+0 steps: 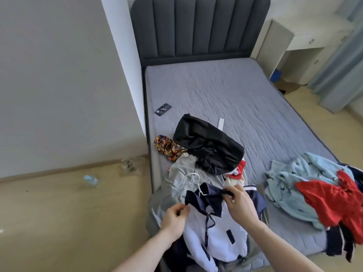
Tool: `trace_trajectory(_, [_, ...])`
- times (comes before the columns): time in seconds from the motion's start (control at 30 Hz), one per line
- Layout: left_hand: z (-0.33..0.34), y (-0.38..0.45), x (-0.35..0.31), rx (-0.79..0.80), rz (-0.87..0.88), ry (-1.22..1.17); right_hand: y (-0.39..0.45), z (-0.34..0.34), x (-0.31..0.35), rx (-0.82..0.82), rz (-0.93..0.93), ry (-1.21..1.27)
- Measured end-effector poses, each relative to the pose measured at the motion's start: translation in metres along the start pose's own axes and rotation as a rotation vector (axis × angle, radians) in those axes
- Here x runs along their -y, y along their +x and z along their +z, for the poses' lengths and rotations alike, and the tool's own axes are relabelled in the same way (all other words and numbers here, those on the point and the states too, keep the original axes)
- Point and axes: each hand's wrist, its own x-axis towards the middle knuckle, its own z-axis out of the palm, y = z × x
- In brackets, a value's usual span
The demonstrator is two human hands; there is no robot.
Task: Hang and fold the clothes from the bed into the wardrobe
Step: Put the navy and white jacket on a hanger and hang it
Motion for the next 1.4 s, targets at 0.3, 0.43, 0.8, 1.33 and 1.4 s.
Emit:
trace_trajectory(0.3, [-0.023,0.173,0.122,-0.074,-0.087,0.058,0.102,0.163,-0.038,0.115,0.141,-0.018])
trace_trajectory(0.43, [-0.037,0.256,0.176,-0.166,-0.117,0.058,0.149,0.228,-0.039,0.099,0.150,0.028])
trace_trajectory(0.8, [-0.056,0.330,0.261,-0.225,-0.145,0.362,0.090,0.339,-0.108,0.260,0.391,0.065])
trace_trajectory(1.33, [0.060,0.318,0.288,0.287,0.272,1.114,0.037,0.410,-0.153,0.328,0.570,-0.033])
trace_trajectory(1.4, [0.062,0.325,0.290,0.261,0.297,1.155,0.040,0.414,-0.158,0.334,0.558,-0.060])
